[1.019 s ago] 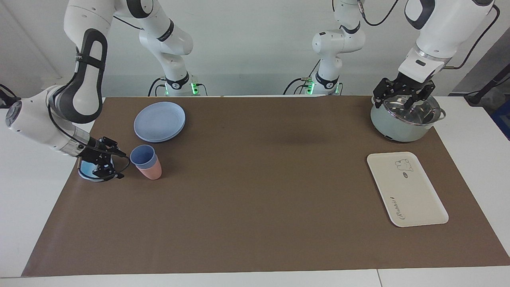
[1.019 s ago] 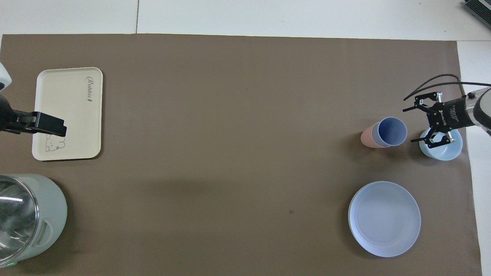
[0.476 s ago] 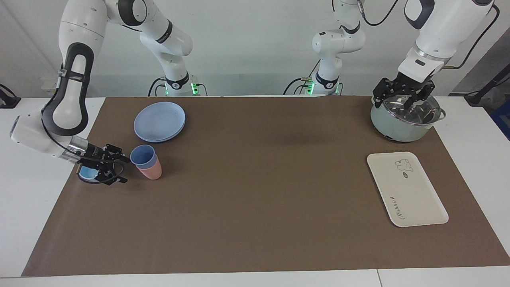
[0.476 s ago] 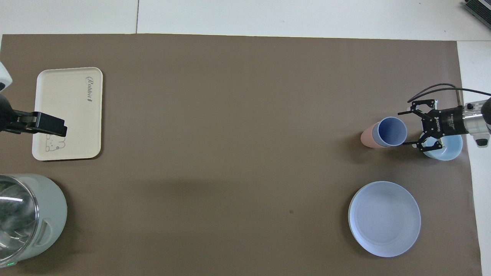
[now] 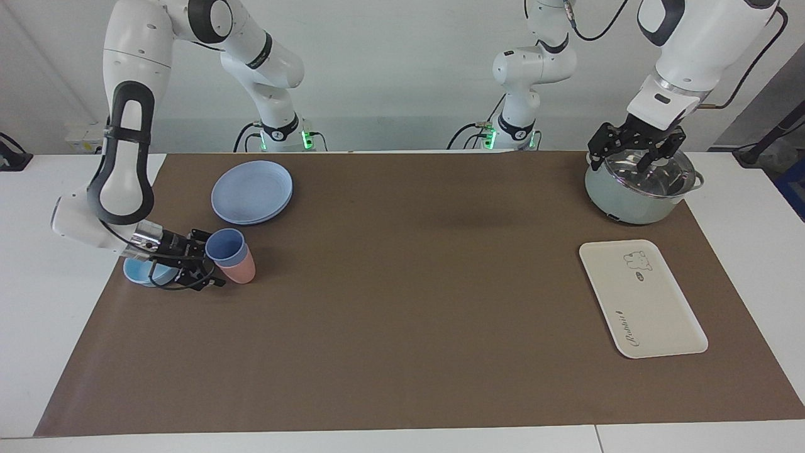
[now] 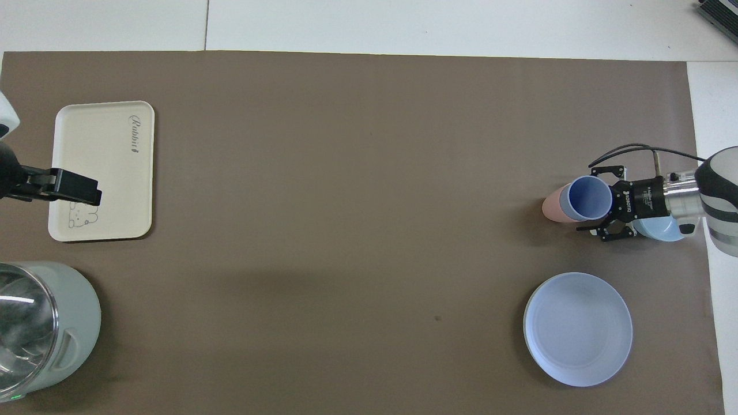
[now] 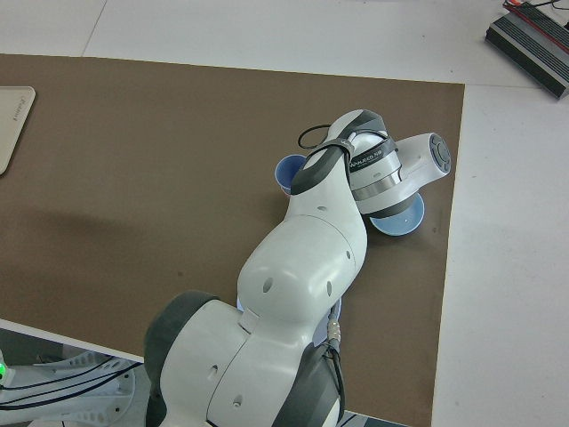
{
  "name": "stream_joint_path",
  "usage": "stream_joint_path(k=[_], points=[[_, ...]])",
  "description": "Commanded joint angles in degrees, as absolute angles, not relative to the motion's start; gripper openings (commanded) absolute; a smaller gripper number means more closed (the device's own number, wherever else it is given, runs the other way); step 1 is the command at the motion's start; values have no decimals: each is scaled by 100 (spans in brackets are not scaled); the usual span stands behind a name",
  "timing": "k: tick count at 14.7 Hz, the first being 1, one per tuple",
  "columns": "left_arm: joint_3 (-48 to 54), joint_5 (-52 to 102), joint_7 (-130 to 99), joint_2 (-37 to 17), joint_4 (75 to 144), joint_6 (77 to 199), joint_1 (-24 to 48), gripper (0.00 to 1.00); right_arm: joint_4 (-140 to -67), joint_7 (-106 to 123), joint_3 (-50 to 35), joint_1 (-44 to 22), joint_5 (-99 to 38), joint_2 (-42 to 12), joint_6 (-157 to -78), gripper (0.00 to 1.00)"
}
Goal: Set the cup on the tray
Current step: 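Lower the right gripper and grasp the nested blue and pink cups, then lift the cups with the right gripper while the left gripper reaches toward them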
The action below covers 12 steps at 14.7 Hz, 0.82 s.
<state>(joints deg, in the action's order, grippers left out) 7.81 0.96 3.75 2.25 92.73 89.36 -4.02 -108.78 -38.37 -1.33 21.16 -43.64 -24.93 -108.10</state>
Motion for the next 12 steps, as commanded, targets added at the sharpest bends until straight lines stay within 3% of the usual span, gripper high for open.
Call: stream_joint_path(k=[1, 5, 7, 8, 9, 10, 12], points=[[773, 53, 378, 422, 9527, 9070, -378, 100, -11057, -3656, -158, 2136, -4553, -2382, -10767, 99], [773, 53, 387, 422, 9536, 9070, -378, 100, -11214, -3691, -185, 2118, -4921, -2321, -10705, 99], [773, 53, 387, 431, 9545, 9070, -378, 100, -11293, -3726, -193, 2004, -5044, -2303, -10714, 94], [773, 53, 387, 431, 9562, 9070, -378, 100, -11346, -3727, -193, 2004, -5236, -2268, -10679, 80], [773, 53, 387, 431, 9562, 9070, -378, 100, -11355, -3657, -193, 1987, -5334, -2250, -10479, 49], [773, 53, 387, 431, 9562, 9070, -378, 100, -11286, -3656, -202, 1952, -5344, -2250, -10155, 0], [773, 53, 387, 457, 9571, 9070, -378, 100, -11294, -3630, -211, 1741, -5492, -2189, -9976, 0]])
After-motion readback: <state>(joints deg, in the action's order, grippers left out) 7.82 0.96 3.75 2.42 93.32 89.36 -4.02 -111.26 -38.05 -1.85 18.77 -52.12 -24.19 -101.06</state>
